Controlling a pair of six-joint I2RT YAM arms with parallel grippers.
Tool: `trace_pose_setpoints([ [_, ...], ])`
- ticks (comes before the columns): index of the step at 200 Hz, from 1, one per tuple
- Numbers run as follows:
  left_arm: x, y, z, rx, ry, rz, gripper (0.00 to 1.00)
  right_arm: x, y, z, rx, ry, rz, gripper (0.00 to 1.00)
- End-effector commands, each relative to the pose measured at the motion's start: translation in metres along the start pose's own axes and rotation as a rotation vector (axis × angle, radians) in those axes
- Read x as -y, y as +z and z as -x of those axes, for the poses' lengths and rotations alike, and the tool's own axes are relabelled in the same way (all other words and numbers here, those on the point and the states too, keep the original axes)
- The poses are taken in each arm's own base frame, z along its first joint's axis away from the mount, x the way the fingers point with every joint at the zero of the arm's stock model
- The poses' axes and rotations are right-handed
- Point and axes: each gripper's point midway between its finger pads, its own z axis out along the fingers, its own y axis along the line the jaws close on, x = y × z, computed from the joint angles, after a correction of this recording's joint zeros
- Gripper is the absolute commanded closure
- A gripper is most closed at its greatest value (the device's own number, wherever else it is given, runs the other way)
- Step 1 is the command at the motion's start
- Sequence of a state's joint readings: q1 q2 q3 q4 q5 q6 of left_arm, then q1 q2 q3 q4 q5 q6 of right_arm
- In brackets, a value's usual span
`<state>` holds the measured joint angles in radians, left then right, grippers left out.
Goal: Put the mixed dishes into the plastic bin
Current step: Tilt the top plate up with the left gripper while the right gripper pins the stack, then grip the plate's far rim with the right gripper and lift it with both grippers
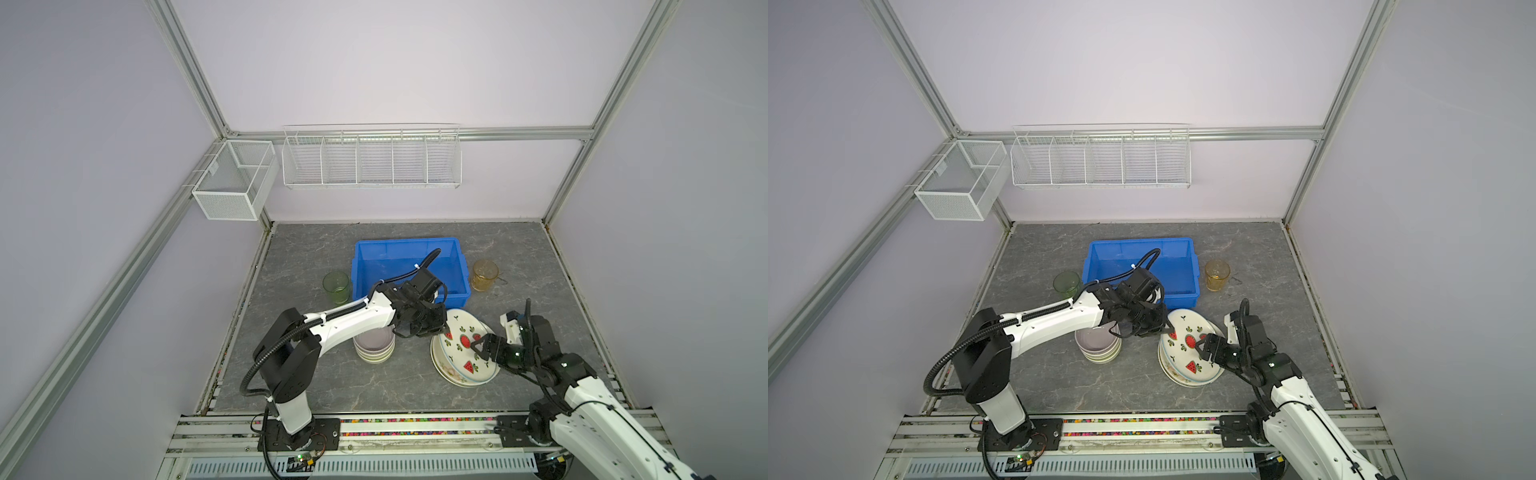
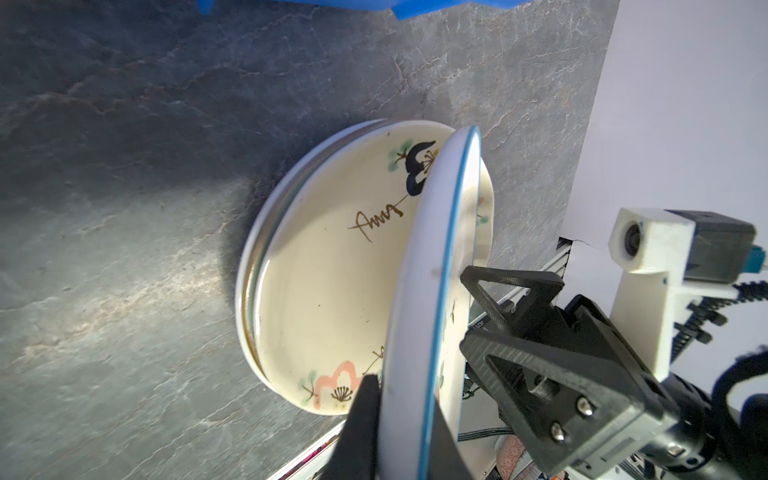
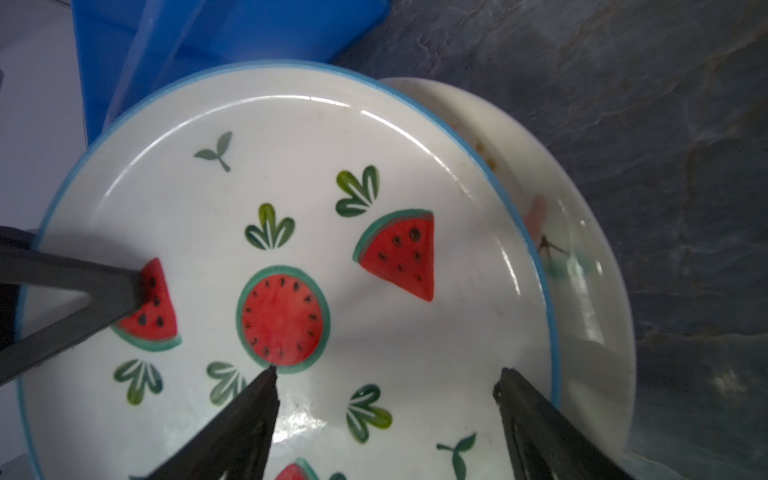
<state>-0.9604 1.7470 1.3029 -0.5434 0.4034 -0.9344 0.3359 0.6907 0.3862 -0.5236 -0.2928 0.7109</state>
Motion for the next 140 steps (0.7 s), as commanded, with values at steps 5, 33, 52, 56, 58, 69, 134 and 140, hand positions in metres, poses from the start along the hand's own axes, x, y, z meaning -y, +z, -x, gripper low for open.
trace_pose_setpoints([
  [5,0.013,-0.013,0.005,0.036,0.017,-0.039,0.92,-0.007,-0.004,0.0,0.003,-0.002,0.021,0.15],
  [33,0.014,-0.014,0.006,0.04,0.017,-0.038,1.0,-0.008,-0.007,0.002,0.009,-0.006,0.02,0.15],
  [52,0.015,-0.016,0.006,0.045,0.019,-0.042,1.0,-0.01,-0.01,0.004,0.011,-0.015,0.017,0.15],
  [56,0.016,-0.016,0.007,0.046,0.019,-0.046,1.0,-0.011,-0.011,0.004,0.011,-0.018,0.016,0.15],
  [58,0.016,-0.017,0.006,0.047,0.021,-0.047,1.0,-0.011,-0.012,0.004,0.011,-0.019,0.016,0.15],
  [69,0.019,-0.019,0.007,0.05,0.023,-0.059,1.0,-0.013,-0.015,0.006,0.016,-0.028,0.008,0.15],
  [134,0.033,-0.037,0.016,0.068,0.038,-0.143,1.0,-0.028,-0.039,0.016,0.041,-0.073,-0.003,0.11],
  [140,0.033,-0.04,0.017,0.072,0.04,-0.147,1.0,-0.029,-0.042,0.017,0.044,-0.072,-0.003,0.1],
])
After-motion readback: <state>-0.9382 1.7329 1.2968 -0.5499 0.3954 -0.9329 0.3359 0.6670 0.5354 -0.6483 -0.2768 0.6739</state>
